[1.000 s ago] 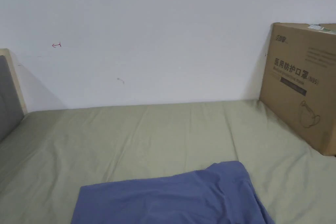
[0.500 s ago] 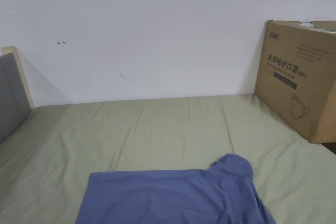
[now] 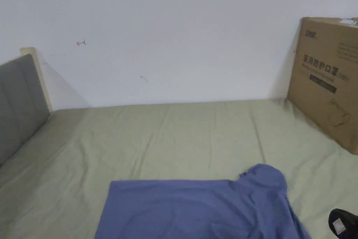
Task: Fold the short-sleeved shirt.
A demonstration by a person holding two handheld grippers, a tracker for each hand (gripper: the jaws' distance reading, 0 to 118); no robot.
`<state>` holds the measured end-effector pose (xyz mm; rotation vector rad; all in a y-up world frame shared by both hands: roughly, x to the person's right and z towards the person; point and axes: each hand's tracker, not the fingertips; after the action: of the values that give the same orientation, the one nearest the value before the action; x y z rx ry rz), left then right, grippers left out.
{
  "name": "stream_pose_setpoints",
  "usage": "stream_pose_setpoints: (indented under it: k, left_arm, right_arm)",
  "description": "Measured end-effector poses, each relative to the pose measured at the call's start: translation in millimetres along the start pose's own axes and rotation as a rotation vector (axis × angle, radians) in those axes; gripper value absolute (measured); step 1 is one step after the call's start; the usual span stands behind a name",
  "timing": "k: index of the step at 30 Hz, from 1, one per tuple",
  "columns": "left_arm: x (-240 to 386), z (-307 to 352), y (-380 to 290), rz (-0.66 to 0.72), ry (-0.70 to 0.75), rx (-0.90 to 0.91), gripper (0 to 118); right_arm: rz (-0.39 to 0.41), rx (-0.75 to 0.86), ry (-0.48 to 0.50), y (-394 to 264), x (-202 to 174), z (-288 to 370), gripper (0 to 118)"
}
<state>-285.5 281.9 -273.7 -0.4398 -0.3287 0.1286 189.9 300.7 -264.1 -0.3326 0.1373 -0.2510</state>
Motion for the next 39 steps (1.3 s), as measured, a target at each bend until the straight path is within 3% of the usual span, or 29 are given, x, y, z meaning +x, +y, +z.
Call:
stream_pose_setpoints:
  k: [5, 10, 11, 12, 14, 15, 16, 20, 24, 25, 27, 29, 31, 32, 33, 37, 38, 39]
  left_arm:
    - [-35.4, -87.9, 56.8, 0.03, 0.015, -0.018, 0]
    - [-128.2, -264.5, 101.6, 0.106, 0.046, -0.287, 0]
    - [-141.3, -289.5, 100.7, 0.101, 0.059, -0.297, 8]
    - [-156.4, -315.7, 95.9, 0.098, 0.044, -0.294, 38]
    - [-177.7, -363.2, 79.9, 0.076, 0.113, -0.345, 112]
    - [-186.0, -381.7, 73.3, 0.083, 0.133, -0.387, 115]
    - [-192.5, -392.1, 64.1, 0.089, 0.102, -0.36, 112]
    - [-203.9, -435.3, 25.8, 0.086, 0.239, -0.462, 113]
    - [-209.3, -470.0, 11.3, -0.017, 0.2, -0.557, 110]
    - [-207.0, -471.6, 5.7, -0.073, 0.249, -0.578, 110]
    - [-200.3, -466.4, 7.1, -0.057, 0.269, -0.512, 104]
    - [-199.9, -462.6, 9.1, -0.019, 0.269, -0.519, 83]
    - [-197.3, -449.5, 15.9, -0.016, 0.273, -0.489, 19]
    - [-197.2, -443.3, 20.6, -0.032, 0.282, -0.458, 9]
    - [-195.3, -437.3, 25.0, -0.024, 0.268, -0.454, 3]
    - [-181.2, -415.8, 32.7, -0.014, 0.257, -0.489, 1]
    - [-179.1, -410.8, 33.6, -0.02, 0.267, -0.495, 1]
    - [-178.2, -403.7, 34.7, -0.023, 0.269, -0.498, 1]
  right_arm:
    - [0.052, -0.026, -0.056, -14.5, -17.5, -39.1, 0]
    - [0.033, -0.08, -0.039, -24.1, -10.0, -83.0, 0]
    - [0.044, -0.091, -0.038, -26.0, -9.9, -89.8, 0]
    - [0.064, -0.1, -0.041, -28.8, -10.1, -97.2, 0]
    - [0.071, -0.12, -0.034, -37.9, 2.0, -111.8, 0]
    - [0.075, -0.133, -0.028, -40.1, 5.3, -117.4, 0]
    - [0.075, -0.149, -0.017, -42.5, 9.5, -123.5, 0]
    - [0.102, -0.242, -0.016, -65.7, 8.7, -151.4, 0]
    - [0.088, -0.317, -0.042, -88.1, 19.5, -167.9, 0]
    - [0.084, -0.328, -0.053, -91.0, 21.0, -170.2, 0]
    - [0.06, -0.335, -0.062, -92.8, 23.0, -172.4, 0]
    - [0.009, -0.317, -0.056, -91.3, 28.7, -173.4, 0]
    - [-0.039, -0.265, -0.032, -83.2, 40.1, -176.0, 0]
    - [-0.051, -0.232, -0.032, -78.2, 48.4, -181.7, 0]
    - [-0.07, -0.215, -0.041, -71.9, 61.3, -195.9, 0]
    - [-0.132, -0.317, -0.191, -43.8, 119.3, -290.1, 0]
    - [-0.133, -0.336, -0.172, -36.1, 131.7, -311.9, 6]
    - [-0.139, -0.342, -0.161, -26.3, 144.0, -334.6, 46]
